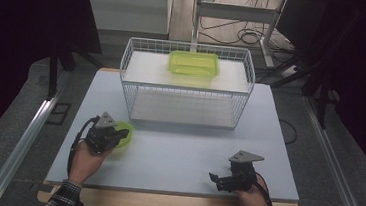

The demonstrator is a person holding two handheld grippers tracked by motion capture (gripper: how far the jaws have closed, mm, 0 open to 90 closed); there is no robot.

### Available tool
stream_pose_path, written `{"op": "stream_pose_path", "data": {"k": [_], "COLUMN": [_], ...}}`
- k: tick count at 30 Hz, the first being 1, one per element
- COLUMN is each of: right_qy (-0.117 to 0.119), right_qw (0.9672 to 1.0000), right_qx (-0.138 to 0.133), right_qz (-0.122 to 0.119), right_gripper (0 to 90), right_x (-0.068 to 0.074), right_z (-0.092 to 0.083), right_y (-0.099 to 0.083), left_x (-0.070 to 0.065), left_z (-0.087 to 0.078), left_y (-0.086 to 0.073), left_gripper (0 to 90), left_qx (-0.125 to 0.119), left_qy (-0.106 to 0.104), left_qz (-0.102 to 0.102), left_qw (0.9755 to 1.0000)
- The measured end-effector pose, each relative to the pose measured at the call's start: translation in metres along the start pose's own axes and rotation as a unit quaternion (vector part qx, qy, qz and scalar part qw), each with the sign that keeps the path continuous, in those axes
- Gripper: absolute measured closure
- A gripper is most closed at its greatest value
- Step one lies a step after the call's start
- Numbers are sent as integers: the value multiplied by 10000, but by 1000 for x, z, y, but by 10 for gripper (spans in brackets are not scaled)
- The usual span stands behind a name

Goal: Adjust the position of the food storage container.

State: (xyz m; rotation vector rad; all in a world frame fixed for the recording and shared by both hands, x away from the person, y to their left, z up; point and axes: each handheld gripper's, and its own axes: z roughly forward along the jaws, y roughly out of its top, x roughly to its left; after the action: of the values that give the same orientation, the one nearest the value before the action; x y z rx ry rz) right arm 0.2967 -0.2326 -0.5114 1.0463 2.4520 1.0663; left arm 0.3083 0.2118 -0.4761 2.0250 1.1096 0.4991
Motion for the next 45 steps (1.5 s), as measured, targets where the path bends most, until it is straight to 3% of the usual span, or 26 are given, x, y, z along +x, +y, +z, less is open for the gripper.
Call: {"op": "stream_pose_path", "data": {"k": [5,11,19,29,37,45], "right_qy": [6,15,37,55,58,74], "right_qw": [10000,10000,9999,9998,9997,9996], "right_qx": [27,63,109,169,181,220], "right_qz": [-3,-42,-72,-127,-146,-173], "right_gripper": [28,30,31,33,33,34], "right_x": [1,1,2,4,4,4], "right_z": [1,2,3,5,6,6], "right_y": [0,-1,-1,-1,-2,-2], "left_x": [22,54,71,63,49,22], "left_z": [0,1,6,5,5,12], "left_y": [1,-4,-19,-41,-42,-35], "left_gripper": [900,900,900,900,900,900], "left_qx": [27,-32,67,-12,-52,-66], "left_qy": [293,680,915,911,826,643], "left_qz": [-83,-430,-704,-891,-893,-739], "left_qw": [9995,9968,9933,9919,9926,9952]}}
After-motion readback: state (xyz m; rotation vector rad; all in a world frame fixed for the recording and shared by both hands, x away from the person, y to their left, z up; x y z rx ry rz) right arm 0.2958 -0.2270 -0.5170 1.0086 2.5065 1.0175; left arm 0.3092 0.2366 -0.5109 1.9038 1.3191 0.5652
